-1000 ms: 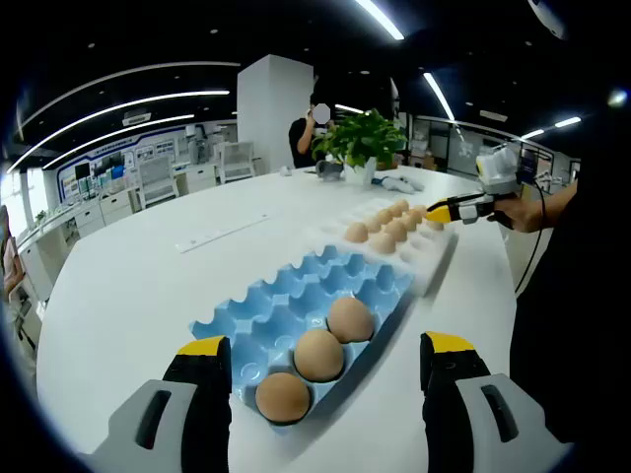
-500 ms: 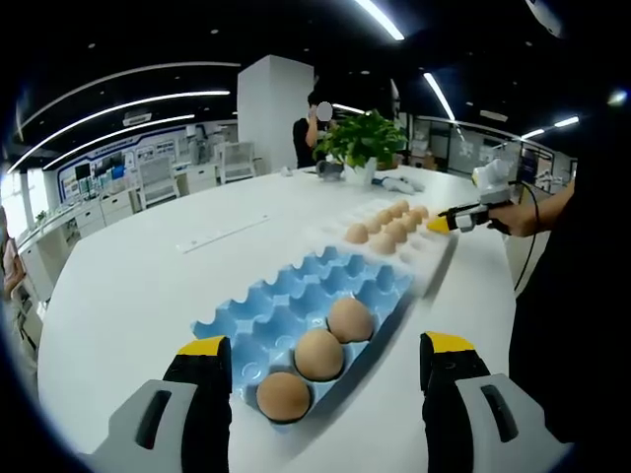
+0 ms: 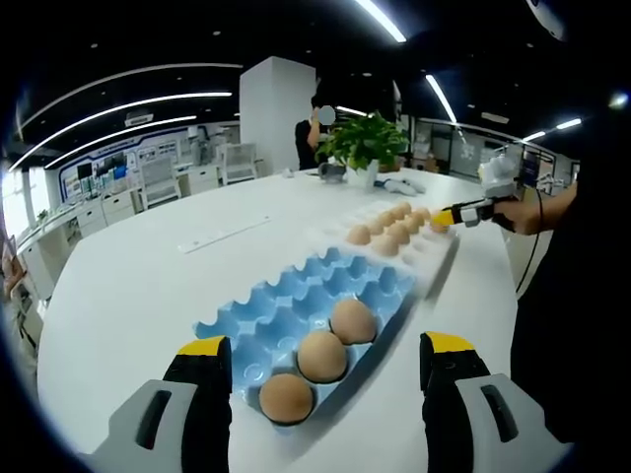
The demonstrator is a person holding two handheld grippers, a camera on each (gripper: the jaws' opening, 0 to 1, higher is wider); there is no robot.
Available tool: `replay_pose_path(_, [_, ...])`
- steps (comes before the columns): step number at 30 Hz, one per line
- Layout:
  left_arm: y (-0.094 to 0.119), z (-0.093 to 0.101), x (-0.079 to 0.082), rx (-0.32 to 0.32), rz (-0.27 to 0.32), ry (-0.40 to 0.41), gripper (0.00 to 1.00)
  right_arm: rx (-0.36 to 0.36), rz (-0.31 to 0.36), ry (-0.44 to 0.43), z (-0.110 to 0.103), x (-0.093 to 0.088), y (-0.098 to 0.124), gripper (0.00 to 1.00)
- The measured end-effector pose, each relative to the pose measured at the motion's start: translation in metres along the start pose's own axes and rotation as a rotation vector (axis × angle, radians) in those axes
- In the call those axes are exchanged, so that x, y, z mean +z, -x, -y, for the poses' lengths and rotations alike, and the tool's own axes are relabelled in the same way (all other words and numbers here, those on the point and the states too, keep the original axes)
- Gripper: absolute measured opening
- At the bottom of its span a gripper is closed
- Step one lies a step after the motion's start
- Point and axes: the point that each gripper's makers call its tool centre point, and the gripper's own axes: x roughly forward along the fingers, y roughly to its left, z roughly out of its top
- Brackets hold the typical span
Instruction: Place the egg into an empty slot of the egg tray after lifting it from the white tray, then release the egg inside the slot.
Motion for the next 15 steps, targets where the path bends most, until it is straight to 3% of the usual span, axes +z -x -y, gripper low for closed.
replay_pose_path(9, [-0.001, 0.0, -0.001, -0.002, -0.007, -0.003, 0.78, 0.121, 0.031, 0.013, -0.044, 0.021, -0.006, 0.24])
replay_pose_path(15, [-0.001, 0.001, -0.001, -0.004, -0.008, -0.002, 0.78, 0.193, 0.029, 0.018, -0.07, 0.023, -0.011, 0.24])
